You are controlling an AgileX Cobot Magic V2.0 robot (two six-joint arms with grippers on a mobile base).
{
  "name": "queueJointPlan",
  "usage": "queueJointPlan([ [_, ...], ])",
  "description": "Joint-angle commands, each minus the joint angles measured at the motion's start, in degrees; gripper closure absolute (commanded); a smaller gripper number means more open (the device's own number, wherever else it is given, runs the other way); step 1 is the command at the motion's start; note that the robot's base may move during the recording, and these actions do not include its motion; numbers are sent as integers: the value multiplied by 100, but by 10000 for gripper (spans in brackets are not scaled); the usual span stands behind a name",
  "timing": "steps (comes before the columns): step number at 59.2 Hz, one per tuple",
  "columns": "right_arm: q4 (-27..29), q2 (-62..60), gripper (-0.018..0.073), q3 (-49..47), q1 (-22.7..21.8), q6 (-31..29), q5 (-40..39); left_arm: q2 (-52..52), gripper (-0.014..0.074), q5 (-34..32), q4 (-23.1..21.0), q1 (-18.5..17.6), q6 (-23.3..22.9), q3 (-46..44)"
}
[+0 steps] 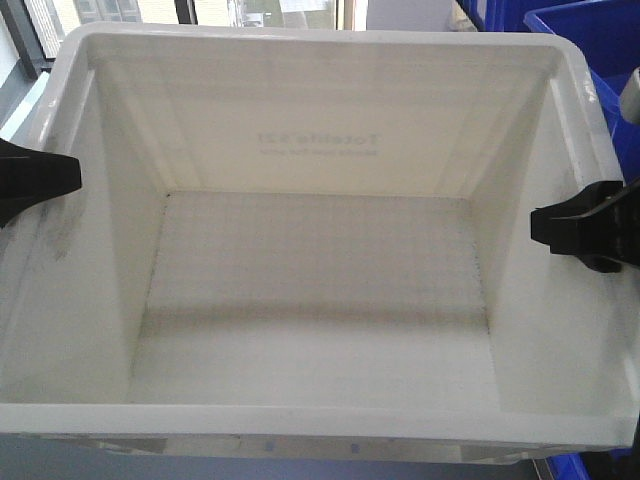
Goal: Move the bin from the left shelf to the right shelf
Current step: 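Carry the held tote toward the other shelf with both grippers, then hold the tote rims steady in both grippers while the base turns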
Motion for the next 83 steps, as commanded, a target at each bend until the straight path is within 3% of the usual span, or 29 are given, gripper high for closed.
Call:
queueJointPlan([
  [1,839,-86,564,-226,79,-83,-637,-104,603,-299,-1000,-109,153,-234],
  [83,839,-86,564,-226,79,-83,-637,-104,603,-298,-1000,-109,153,-234],
])
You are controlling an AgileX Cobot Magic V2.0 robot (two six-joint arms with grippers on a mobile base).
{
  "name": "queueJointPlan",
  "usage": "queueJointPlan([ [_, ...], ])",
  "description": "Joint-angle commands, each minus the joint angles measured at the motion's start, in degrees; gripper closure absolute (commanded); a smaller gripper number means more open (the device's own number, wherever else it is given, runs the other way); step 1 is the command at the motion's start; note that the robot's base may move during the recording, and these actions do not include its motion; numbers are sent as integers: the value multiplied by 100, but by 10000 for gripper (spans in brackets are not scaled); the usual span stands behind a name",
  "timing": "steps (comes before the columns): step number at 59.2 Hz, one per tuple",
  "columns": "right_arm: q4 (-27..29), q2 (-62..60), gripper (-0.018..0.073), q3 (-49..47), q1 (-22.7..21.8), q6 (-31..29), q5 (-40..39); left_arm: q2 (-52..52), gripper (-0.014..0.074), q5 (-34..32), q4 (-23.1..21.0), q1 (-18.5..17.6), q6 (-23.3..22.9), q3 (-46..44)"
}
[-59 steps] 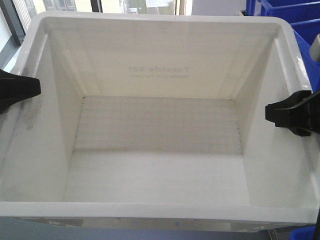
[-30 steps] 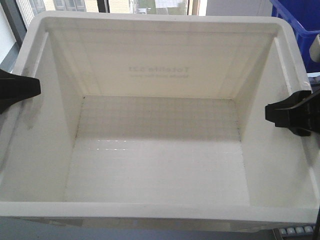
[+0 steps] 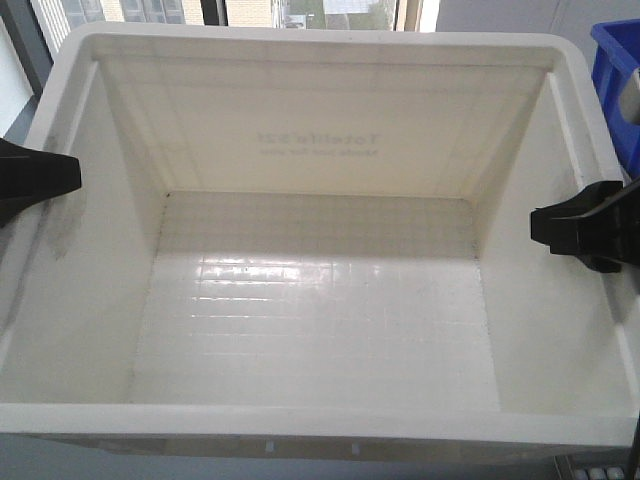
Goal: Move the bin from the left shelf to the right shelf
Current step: 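Hold the tote rims steady in both grippers while the base turns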
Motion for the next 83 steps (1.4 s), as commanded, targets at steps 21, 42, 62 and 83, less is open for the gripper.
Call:
queueJointPlan([
  [21,839,-86,564,-226,79,-83,-637,-104,603,-309,-1000,-109,153,-234],
  [42,839,-86,564,-226,79,-83,-637,-104,603,-309,-1000,-109,153,-234],
  [62,839,-86,564,-226,79,-83,-637,-104,603,-309,-1000,-109,153,-234],
  [83,839,-86,564,-226,79,-83,-637,-104,603,-309,-1000,-109,153,-234],
])
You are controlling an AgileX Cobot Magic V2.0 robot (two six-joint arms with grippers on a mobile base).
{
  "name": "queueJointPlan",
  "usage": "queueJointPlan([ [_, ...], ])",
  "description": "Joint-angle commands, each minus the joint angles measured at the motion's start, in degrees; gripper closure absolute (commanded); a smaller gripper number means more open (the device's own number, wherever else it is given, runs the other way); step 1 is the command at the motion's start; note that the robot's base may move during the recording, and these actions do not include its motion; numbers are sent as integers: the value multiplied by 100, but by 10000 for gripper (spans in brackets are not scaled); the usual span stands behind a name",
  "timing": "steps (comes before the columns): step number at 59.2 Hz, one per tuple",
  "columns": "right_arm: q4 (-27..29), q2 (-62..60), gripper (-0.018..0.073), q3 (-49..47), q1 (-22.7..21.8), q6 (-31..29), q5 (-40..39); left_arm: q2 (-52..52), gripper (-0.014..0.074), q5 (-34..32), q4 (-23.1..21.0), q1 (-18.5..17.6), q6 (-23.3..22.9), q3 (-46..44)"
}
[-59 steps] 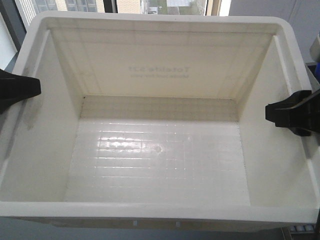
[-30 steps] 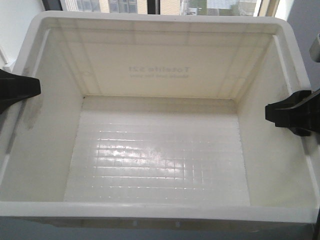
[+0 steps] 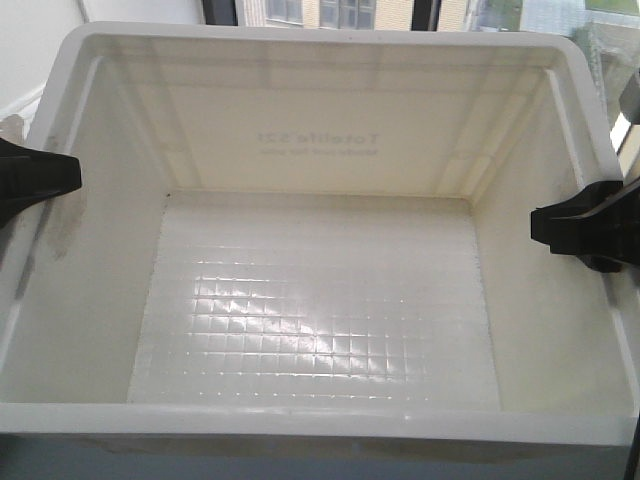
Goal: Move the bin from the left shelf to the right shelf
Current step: 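Hold the tote rims steady in both grippers while the base turns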
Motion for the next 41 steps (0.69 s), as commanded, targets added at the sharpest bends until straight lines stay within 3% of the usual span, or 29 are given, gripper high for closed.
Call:
queueJointPlan([
  [1,844,-86,564,-226,79,-83,-637,-104,603,-309,-1000,-109,147,-234],
  [41,844,-86,564,-226,79,-83,-637,-104,603,-304,-1000,-109,147,-234],
])
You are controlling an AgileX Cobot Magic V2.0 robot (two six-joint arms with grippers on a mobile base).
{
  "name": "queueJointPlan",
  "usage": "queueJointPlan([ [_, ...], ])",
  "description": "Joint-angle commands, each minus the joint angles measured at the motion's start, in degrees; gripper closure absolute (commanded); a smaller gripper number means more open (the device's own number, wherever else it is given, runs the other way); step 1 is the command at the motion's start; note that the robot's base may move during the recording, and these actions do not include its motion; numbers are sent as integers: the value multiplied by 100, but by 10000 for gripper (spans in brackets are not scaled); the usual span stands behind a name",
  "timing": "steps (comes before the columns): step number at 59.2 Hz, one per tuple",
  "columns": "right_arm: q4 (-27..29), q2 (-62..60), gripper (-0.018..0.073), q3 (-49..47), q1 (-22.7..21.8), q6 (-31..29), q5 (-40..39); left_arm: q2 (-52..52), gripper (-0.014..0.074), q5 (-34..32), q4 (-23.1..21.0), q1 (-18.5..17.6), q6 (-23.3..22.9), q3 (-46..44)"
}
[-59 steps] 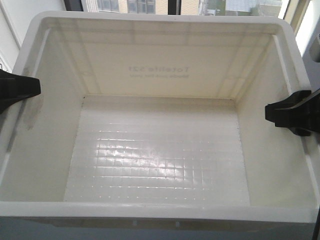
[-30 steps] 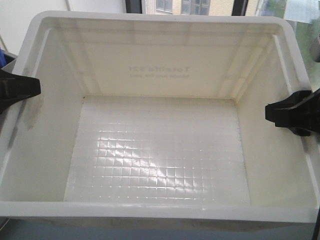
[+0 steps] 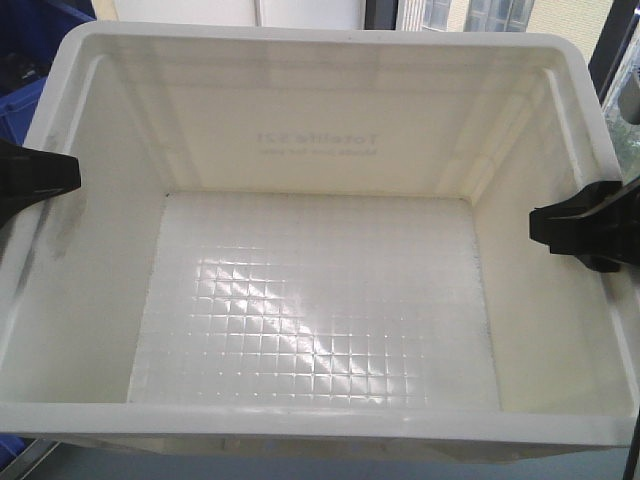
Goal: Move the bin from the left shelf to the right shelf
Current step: 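Hold the tote rims steady in both grippers while the base turns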
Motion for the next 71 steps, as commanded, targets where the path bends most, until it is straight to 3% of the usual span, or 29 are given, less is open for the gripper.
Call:
queueJointPlan([
  [1,838,-86,564,-226,79,-83,-637,-104,603,-304,-1000,-109,147,-234],
  [71,859,99,564,-226,13,-83,-640,-104,603,-301,-1000,-109,147,-234],
])
